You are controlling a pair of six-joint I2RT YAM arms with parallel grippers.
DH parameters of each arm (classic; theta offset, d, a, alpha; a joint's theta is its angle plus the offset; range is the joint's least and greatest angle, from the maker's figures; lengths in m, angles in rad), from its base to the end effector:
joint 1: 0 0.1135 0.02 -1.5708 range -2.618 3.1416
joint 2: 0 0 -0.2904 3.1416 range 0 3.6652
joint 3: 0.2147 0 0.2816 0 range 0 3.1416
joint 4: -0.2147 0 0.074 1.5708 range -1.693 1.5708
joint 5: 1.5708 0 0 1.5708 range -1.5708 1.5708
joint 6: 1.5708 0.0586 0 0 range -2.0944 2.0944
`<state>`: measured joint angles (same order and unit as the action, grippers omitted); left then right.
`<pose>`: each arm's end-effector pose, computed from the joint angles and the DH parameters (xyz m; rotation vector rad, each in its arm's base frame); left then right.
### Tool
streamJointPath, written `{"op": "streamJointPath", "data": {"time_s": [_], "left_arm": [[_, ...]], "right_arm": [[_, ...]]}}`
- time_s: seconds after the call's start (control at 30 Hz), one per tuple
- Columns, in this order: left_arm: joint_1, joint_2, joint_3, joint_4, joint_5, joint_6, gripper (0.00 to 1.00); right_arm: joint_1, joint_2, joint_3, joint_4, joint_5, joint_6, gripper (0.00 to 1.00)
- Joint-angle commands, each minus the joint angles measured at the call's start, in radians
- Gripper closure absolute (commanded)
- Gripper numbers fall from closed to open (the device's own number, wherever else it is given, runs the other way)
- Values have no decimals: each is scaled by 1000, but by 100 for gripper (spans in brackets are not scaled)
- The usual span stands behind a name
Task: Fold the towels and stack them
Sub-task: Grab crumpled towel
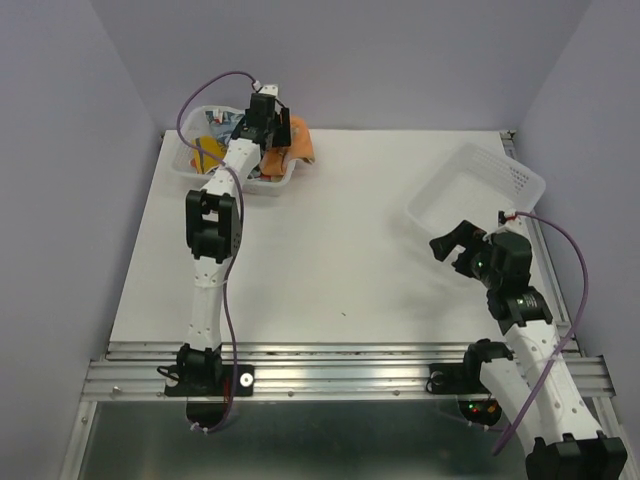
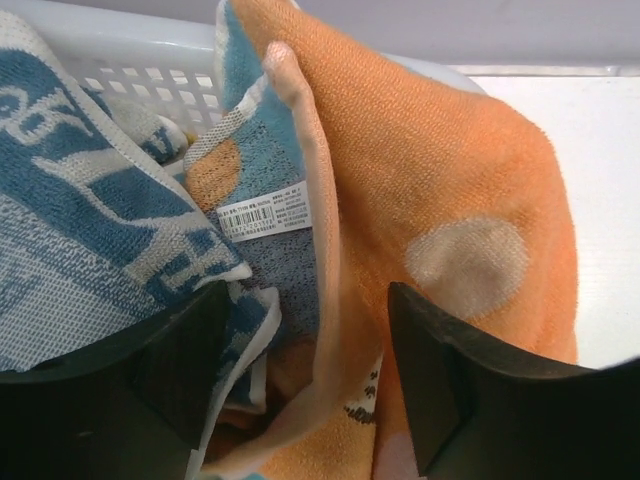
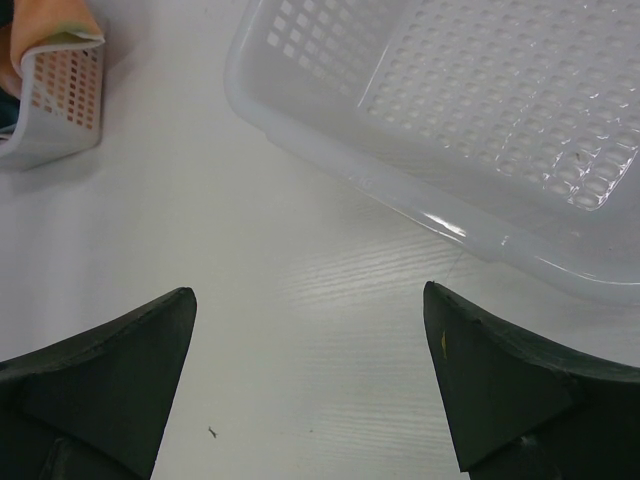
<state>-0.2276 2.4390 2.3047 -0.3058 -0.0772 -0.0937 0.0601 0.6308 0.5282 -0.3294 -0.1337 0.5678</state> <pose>0.6266 -0.1405 0.2674 0.0854 2.0100 -0.1274 0.1845 0.0189 0.2610 0.4272 1.9940 0.5325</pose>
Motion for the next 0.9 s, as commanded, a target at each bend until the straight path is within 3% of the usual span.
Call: {"op": "streamJointPath", "data": {"time_s": [0.0,0.13,0.33,0.4,0.5,0.53,0.87], "left_arm": [[4,2,45,80,-15,15,29],[7,3,44,134,28,-8,39],[8,-23,35,186,42,-26,45],[8,-31,29,198,37,-23,56],[11,-37,27,206,28,-14,95],[16,-37,24,205,28,-14,100],[19,-213,-36,208,188,-17,100]], "right_arm": [[-3,7,-17,53,-18,-19,0],[-5,21,-22,64,-23,-20,0],[-3,35,-25,69,-27,-23,0],[-3,41,-25,70,-29,-22,0],[-3,50,-27,72,-29,-22,0],[-3,52,-27,70,-32,-25,0],[-3,66,-22,70,-47,-29,0]]}}
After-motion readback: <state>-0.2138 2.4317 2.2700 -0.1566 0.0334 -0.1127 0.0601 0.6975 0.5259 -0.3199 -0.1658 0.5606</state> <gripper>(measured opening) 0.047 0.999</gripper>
